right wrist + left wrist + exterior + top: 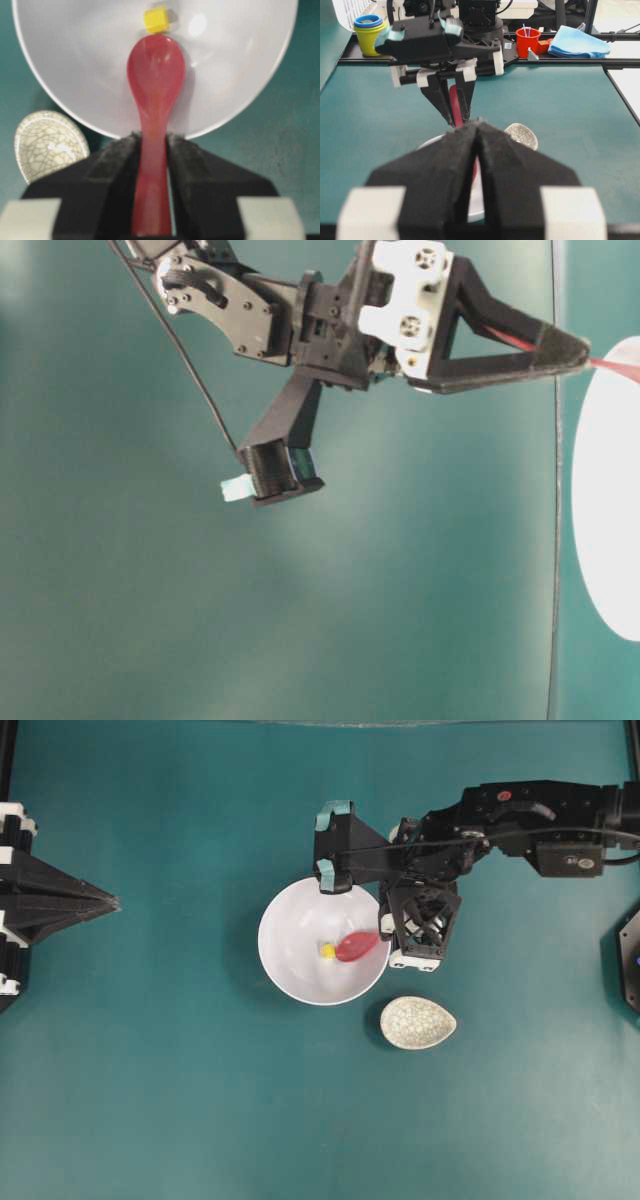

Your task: Scoop the yellow hexagonal prism block from the bowl with a spoon using the right arm.

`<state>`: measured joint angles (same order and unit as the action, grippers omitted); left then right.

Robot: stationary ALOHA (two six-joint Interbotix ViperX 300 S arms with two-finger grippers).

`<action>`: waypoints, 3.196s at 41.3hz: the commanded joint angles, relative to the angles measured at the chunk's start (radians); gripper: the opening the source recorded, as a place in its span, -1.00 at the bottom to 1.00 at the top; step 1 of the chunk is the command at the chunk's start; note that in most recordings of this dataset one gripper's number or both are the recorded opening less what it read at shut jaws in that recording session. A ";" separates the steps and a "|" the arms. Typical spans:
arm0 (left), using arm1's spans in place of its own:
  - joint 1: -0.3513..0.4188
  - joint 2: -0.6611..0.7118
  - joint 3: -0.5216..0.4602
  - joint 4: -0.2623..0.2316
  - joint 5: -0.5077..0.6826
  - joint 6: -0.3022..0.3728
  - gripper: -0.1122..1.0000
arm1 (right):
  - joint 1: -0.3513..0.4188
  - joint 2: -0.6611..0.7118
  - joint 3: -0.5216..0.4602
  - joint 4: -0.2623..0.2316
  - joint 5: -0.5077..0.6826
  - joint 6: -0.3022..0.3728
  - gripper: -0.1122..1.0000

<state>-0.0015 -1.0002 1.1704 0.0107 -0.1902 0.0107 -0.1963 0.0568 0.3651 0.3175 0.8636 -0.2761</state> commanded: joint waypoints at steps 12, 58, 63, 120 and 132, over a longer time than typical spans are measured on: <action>0.002 0.006 -0.028 0.003 -0.009 0.002 -0.74 | 0.025 0.005 -0.029 -0.002 -0.069 -0.005 -0.36; 0.002 -0.021 -0.034 0.003 -0.008 0.000 -0.74 | 0.029 0.015 -0.018 -0.008 -0.310 0.012 -0.36; 0.002 -0.026 -0.035 0.003 -0.008 0.000 -0.74 | 0.031 0.015 -0.018 -0.008 -0.327 0.012 -0.36; 0.002 -0.028 -0.035 0.003 -0.003 0.000 -0.74 | 0.040 -0.054 0.044 -0.008 -0.439 0.005 -0.36; 0.002 -0.028 -0.035 0.003 -0.005 0.000 -0.74 | 0.040 -0.055 0.048 -0.008 -0.454 0.002 -0.36</action>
<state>-0.0015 -1.0308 1.1643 0.0107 -0.1887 0.0092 -0.1595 0.0414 0.4218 0.3114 0.4203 -0.2715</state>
